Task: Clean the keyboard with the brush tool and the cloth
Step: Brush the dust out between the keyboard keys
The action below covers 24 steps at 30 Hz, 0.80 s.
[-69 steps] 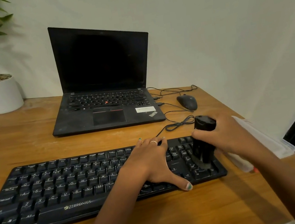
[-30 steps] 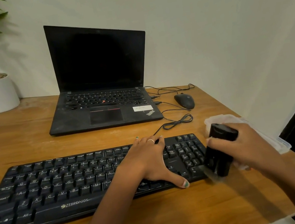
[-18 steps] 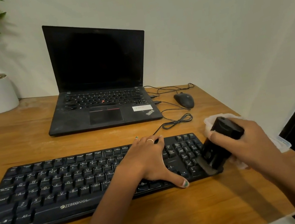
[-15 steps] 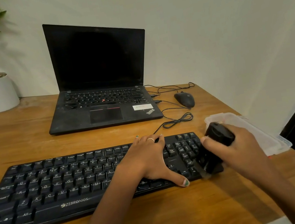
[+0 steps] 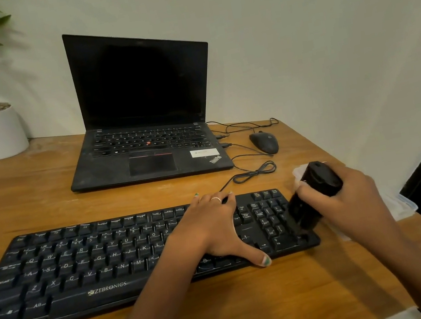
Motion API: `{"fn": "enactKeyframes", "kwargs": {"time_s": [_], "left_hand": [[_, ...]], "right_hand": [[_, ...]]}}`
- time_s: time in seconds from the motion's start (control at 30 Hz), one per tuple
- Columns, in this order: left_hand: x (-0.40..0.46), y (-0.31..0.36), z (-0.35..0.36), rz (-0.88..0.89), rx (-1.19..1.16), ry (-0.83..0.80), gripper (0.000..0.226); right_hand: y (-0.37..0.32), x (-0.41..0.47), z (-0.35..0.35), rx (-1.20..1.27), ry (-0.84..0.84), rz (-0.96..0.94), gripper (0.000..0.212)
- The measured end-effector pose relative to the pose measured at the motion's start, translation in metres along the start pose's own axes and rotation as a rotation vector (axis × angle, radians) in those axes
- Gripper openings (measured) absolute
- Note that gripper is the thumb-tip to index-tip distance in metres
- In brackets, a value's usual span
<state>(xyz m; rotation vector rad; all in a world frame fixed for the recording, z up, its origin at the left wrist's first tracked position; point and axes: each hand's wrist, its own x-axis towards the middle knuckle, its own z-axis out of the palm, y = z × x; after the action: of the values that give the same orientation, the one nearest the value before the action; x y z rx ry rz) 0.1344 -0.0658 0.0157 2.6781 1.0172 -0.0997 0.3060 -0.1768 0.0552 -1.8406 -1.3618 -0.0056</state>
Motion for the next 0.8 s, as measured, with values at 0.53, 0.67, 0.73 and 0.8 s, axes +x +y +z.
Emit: {"fn": "enactKeyframes", "kwargs": {"time_s": [0.53, 0.67, 0.73, 0.8], "left_hand": [[-0.001, 0.001, 0.000, -0.008, -0.010, -0.004, 0.129], [-0.001, 0.001, 0.000, -0.004, -0.010, -0.005, 0.129], [-0.002, 0.001, 0.000, -0.001, -0.005, -0.004, 0.128], [-0.001, 0.001, 0.000, -0.003, -0.003, -0.004, 0.129]], "right_hand": [[0.003, 0.007, 0.012, 0.129, -0.028, 0.081, 0.010], [0.005, 0.007, 0.015, 0.009, 0.011, 0.028, 0.011], [0.004, 0.010, 0.016, -0.018, 0.032, 0.011, 0.013], [0.002, 0.010, 0.018, 0.072, -0.032, 0.060, 0.012]]}}
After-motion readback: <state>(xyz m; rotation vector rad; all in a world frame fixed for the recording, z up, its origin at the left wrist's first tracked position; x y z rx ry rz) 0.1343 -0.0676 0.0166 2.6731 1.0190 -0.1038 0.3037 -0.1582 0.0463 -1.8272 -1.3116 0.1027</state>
